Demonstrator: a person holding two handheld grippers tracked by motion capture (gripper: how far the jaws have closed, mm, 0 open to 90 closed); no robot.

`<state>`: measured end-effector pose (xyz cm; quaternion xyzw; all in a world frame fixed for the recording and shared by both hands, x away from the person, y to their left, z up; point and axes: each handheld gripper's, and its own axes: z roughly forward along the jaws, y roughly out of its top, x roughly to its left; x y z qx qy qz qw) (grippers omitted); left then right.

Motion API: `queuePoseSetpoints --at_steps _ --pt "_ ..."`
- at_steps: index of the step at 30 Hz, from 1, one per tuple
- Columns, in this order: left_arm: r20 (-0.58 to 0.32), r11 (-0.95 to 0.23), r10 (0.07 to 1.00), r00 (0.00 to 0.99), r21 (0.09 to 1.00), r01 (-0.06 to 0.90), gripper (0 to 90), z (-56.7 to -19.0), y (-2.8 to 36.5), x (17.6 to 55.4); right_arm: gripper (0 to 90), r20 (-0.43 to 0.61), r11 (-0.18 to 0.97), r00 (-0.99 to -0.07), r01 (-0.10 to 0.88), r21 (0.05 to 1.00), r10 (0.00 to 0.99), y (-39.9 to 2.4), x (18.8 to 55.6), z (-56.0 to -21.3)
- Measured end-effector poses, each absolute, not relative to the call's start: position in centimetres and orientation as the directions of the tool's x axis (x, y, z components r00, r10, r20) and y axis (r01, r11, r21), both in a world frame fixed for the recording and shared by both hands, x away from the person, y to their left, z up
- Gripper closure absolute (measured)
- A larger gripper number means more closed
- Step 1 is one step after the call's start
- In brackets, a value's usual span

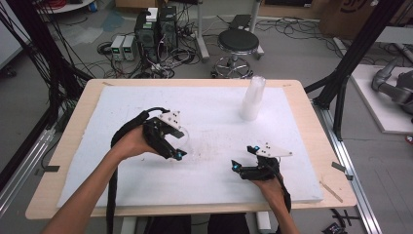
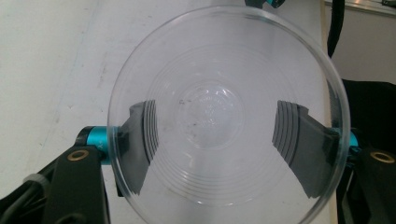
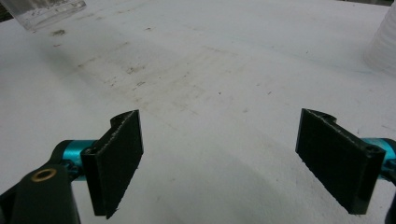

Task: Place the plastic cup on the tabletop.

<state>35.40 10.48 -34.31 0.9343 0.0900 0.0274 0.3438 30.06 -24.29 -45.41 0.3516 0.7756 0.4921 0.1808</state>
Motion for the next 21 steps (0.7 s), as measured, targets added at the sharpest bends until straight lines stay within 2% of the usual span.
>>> queuePoseSetpoints --at_steps 14,21 --pt "0.043 -0.831 0.214 0.976 0.532 0.159 30.7 -35.8 8.3 37.6 15.1 0.062 0.272 -0.688 0.366 0.89 0.724 -24.3 30.0 -45.4" --pt "0.026 -0.84 0.237 0.971 0.508 0.192 30.8 -37.5 7.6 38.5 15.0 0.065 0.27 -0.691 0.366 0.89 0.72 -24.3 30.1 -45.4"
